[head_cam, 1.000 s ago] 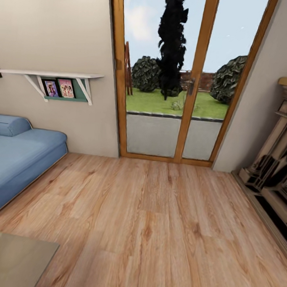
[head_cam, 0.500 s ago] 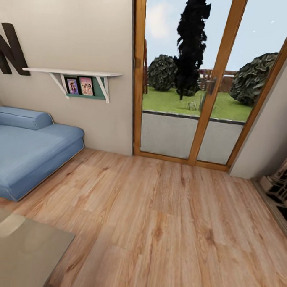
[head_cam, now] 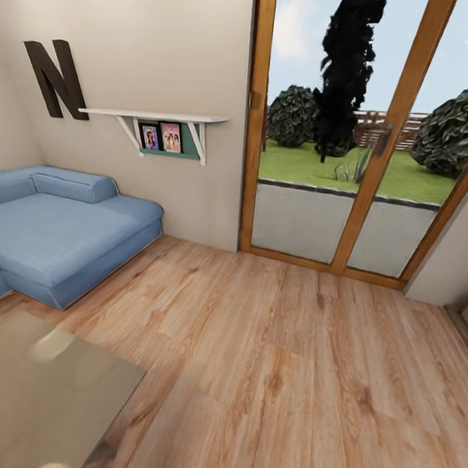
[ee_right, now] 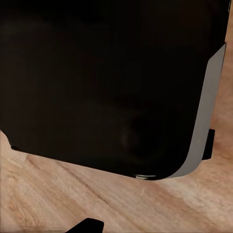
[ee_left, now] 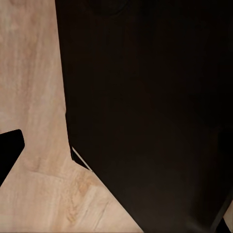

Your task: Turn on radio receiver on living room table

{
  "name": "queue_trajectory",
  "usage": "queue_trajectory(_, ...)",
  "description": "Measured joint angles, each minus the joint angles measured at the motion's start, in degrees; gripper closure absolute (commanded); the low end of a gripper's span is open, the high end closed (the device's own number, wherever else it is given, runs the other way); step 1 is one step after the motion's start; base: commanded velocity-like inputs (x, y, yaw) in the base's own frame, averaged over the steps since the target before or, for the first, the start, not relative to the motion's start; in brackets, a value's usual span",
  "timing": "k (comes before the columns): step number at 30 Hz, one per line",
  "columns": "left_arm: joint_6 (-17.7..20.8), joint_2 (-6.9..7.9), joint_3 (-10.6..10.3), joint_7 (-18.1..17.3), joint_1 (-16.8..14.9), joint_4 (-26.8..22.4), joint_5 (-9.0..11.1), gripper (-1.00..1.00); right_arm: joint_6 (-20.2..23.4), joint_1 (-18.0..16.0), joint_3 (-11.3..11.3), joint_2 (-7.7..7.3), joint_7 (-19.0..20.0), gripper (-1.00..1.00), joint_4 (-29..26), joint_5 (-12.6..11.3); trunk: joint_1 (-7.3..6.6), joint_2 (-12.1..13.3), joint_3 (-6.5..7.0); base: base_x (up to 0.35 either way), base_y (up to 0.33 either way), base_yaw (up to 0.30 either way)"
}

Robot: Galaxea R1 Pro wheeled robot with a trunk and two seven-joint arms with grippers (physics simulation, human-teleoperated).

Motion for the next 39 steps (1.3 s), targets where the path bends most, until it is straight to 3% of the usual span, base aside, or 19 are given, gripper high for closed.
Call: queue_trajectory(39,0.0,0.00,0.0,0.0,0.0,-0.2,0.0,-1.00,-0.5,0.0,0.0,0.04,0.0,-1.00,0.0,0.0,0.00,0.0,-1.93,0.000,0.000,0.240)
